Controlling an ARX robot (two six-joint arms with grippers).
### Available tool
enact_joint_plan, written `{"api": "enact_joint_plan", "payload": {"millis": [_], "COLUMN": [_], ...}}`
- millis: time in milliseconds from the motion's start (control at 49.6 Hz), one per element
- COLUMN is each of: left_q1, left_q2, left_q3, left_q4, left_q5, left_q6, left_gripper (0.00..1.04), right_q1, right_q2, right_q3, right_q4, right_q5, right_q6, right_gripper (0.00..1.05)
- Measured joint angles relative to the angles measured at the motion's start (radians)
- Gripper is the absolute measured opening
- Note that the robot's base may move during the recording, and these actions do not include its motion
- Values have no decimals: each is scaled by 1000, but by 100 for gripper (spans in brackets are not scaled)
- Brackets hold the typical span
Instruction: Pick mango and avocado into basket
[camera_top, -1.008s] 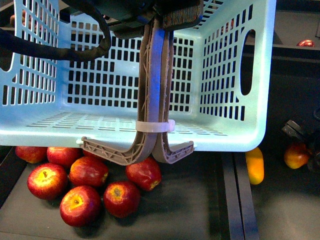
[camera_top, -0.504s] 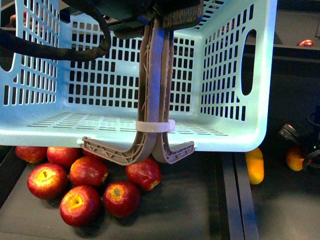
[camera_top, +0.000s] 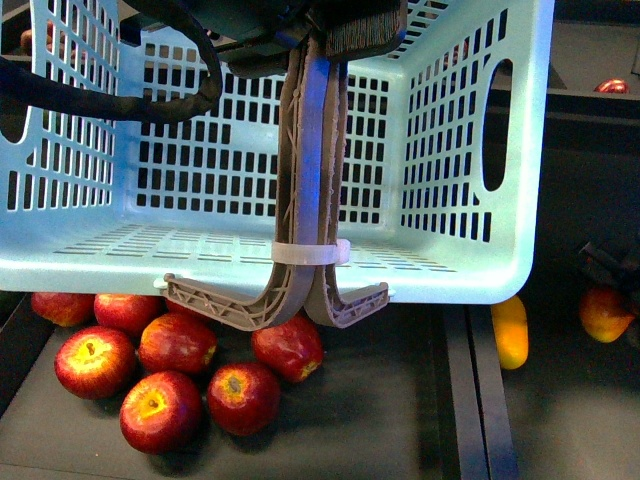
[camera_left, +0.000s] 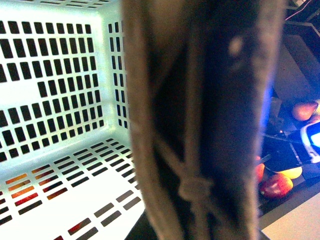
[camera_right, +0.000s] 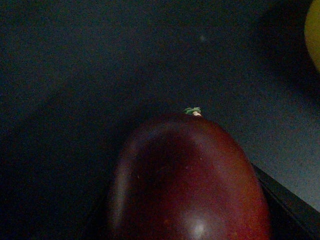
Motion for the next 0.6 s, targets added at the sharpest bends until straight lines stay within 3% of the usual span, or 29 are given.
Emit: {"api": "enact_joint_plan", "payload": {"millis": [323,605], "left_q1": [0,0], "left_q2": [0,0], "left_q3": [0,0], "left_q4": [0,0], "left_q5": [-2,0], "left_q6": [0,0], "left_gripper": [5,5], "right_q1": [-23,58], "right_q2": [-399,-705], "right_q3": [-167,-223], "right_q4": [-51,-92], "right_q5": [-168,-324], "right_q6": [16,80], "right_gripper": [66,66]}}
